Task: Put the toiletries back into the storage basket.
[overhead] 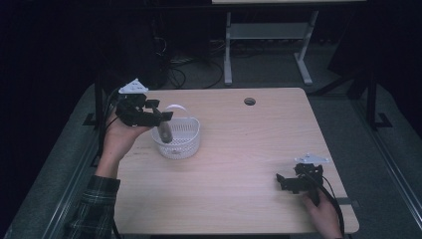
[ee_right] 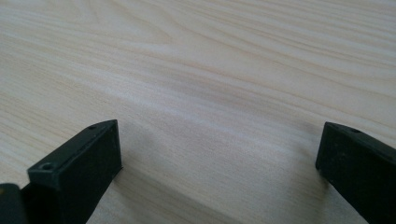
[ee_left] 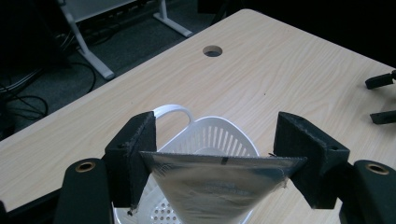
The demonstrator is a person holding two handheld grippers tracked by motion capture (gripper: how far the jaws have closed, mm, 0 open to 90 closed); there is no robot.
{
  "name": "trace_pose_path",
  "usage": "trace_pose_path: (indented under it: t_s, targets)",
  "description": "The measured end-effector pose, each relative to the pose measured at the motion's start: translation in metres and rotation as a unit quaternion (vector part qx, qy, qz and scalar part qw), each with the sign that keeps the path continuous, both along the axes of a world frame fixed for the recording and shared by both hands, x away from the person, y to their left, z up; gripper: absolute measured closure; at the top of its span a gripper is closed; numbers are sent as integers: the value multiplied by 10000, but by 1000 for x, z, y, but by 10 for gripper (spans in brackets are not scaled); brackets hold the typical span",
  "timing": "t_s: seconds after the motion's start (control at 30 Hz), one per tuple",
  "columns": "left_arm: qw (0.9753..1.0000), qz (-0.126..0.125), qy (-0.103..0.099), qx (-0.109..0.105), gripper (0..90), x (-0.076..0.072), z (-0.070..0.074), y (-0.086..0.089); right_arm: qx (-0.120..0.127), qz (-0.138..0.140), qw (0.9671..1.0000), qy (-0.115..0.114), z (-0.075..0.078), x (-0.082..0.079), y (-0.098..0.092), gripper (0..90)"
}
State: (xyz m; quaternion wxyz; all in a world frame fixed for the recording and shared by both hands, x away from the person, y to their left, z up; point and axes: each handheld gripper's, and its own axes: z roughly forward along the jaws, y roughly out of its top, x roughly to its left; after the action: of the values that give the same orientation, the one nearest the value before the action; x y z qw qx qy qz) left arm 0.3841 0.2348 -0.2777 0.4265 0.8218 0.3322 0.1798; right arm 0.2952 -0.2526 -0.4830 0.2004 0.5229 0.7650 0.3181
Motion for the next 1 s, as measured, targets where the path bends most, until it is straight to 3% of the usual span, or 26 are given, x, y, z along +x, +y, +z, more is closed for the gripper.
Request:
trace_pose_path:
  t_s: [1.0]
  targets:
    - [9996, 145, 215, 136, 296, 14, -29, 3, -4, -2, 10000, 0, 0, 0, 0, 0]
